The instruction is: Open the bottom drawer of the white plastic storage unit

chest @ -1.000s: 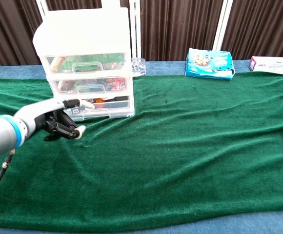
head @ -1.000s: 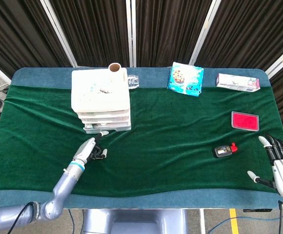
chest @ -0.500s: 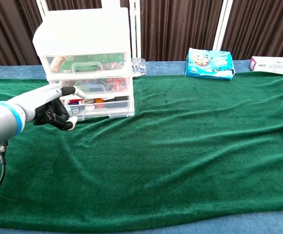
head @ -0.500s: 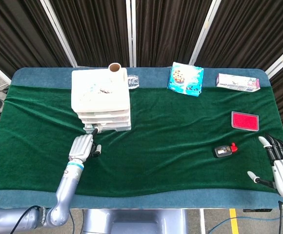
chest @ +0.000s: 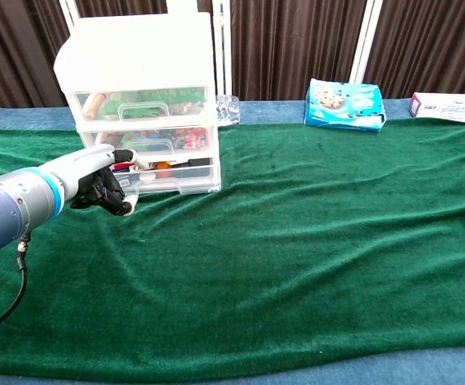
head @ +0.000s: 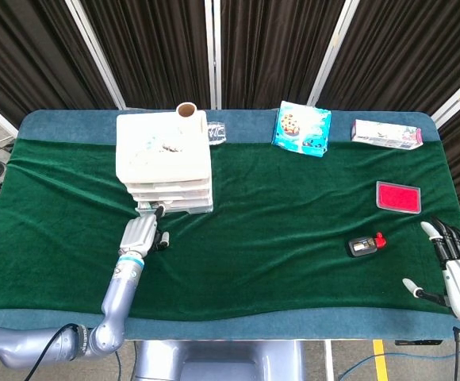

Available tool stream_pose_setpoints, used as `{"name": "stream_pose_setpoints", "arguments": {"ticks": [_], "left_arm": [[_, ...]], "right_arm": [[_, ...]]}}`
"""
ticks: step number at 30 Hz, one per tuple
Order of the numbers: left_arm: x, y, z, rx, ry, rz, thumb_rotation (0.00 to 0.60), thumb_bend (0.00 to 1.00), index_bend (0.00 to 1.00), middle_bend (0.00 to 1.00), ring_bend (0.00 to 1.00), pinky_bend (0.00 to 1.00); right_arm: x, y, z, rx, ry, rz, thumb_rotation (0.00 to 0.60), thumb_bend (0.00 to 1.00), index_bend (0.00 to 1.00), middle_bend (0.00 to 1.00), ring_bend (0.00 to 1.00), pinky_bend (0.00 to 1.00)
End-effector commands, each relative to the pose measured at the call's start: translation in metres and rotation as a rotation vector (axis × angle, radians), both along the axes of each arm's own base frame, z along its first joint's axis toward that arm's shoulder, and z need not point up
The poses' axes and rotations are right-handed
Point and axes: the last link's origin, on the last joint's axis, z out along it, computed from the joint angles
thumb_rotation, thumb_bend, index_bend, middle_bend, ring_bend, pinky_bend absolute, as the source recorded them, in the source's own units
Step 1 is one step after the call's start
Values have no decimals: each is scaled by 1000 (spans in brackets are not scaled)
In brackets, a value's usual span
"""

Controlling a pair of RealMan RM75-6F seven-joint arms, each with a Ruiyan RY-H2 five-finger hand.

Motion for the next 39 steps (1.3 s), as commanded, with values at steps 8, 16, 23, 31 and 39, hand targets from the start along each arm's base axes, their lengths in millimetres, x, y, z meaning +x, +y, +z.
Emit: {"name": "stream_pose_setpoints", "arguments": {"ticks": [8,16,23,31,39], "left_arm": [[-3,7,-3,-20,-2,34,600,570,150,932,909,904],[0,9,-8,-42,-10,48,600,571,170,932,909,904],[5,8,-6,-41,-43,41,600,571,280,932,909,904],[4,5,-2,-51,-55,41,600,570,325,932,910,904],[1,-3,0,-72,-59,35,600,571,344,932,910,903]], "right_arm": [[0,0,-1,4,3,-1,600,43,3,0,0,0],[0,-1,-1,4,3,-2,600,43,3,0,0,0],[0,-1,-2,5,3,-1,600,42,3,0,0,0],[0,0,-2,5,6,-1,600,43,3,0,0,0],[0,0,-1,0,4,0,600,43,2,0,0,0]]}}
